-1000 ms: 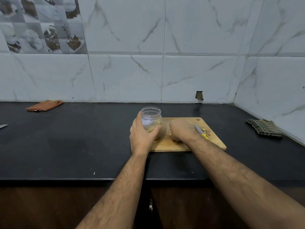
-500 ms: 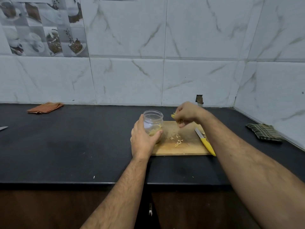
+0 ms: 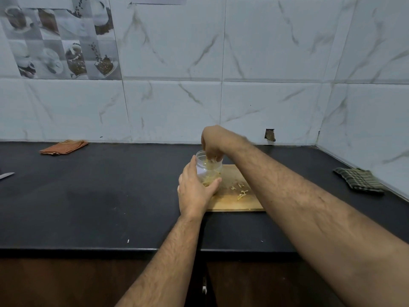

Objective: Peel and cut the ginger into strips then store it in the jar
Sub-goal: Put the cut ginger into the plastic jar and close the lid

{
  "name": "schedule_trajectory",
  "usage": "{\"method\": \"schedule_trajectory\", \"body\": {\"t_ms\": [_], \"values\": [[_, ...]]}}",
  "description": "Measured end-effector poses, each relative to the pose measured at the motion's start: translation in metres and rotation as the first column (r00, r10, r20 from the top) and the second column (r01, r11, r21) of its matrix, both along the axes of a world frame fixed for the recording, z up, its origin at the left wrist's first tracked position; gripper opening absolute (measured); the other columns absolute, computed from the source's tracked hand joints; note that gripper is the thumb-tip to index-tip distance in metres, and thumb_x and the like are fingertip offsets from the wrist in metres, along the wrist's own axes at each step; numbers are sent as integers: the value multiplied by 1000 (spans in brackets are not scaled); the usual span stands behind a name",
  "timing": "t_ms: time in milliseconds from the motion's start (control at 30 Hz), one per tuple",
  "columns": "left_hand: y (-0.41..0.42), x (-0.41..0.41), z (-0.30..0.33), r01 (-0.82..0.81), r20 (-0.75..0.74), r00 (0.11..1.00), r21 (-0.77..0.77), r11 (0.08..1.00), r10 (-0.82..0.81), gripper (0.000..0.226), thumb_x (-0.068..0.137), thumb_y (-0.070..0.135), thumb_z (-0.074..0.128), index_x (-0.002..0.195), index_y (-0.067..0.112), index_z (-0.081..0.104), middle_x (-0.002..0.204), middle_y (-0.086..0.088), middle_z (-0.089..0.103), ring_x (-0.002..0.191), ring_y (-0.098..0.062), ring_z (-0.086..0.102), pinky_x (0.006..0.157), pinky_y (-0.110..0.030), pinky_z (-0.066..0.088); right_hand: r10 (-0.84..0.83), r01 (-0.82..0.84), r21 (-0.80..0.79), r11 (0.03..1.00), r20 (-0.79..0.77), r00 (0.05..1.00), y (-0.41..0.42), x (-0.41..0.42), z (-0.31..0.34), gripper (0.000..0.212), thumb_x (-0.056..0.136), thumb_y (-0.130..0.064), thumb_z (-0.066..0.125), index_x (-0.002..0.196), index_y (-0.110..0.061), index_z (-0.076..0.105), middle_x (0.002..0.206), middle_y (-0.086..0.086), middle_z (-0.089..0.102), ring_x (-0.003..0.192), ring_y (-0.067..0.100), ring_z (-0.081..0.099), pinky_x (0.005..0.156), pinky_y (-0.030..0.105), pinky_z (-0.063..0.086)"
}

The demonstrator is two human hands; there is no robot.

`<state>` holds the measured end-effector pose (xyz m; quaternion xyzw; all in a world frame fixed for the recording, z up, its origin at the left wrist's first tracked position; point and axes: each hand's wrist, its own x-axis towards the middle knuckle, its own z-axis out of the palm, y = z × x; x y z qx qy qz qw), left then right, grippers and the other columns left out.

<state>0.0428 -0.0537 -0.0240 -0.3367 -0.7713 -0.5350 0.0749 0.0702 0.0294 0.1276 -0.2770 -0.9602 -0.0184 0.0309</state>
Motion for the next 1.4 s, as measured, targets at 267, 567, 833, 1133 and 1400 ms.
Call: {"method": "schedule_trajectory", "body": {"t_ms": [267, 567, 833, 1133, 1400], "values": [[0, -1, 0, -13, -3, 1000, 4, 1000, 14, 97, 76, 49, 79, 154, 31, 25, 153, 9, 39, 142, -14, 32, 113, -47, 36, 35, -35, 2, 999, -211, 977, 5, 5, -2, 19, 78, 7, 60, 84, -8, 71, 81, 5, 70, 81, 23, 68, 63, 30, 55], [-1, -1, 0, -42, 33, 999, 5, 999, 41, 95, 77, 51, 77, 153, 25, 28, 151, 2, 41, 141, -19, 34, 112, -43, 37, -188, 168, -127, 978, -166, 968, 56, 57, -57, 21, 88, 3, 52, 89, -2, 73, 87, 13, 75, 81, 28, 72, 77, 38, 60], [1, -2, -2, -40, 40, 998, 11, 999, 39, 94, 77, 51, 77, 153, 25, 29, 150, 1, 43, 140, -20, 36, 111, -43, 37, -114, 98, -127, 987, -124, 986, 51, 66, -115, 20, 94, -14, 54, 90, -15, 74, 88, 2, 70, 86, 22, 65, 67, 28, 44], [1, -2, -2, -39, 38, 999, 7, 999, 39, 94, 77, 52, 76, 153, 26, 28, 150, 2, 42, 140, -19, 35, 112, -42, 36, -100, 93, -174, 980, -33, 994, 59, 83, -91, 20, 89, -9, 60, 75, -21, 68, 84, -4, 69, 84, 16, 64, 71, 29, 51], [0, -2, -1, -36, 44, 998, 4, 999, 36, 94, 78, 52, 76, 154, 27, 27, 151, 2, 41, 141, -19, 34, 113, -44, 35, -41, 77, -206, 976, 173, 984, 47, 86, -82, 28, 86, -9, 69, 112, -17, 73, 110, -1, 70, 101, 19, 63, 94, 35, 52]]}}
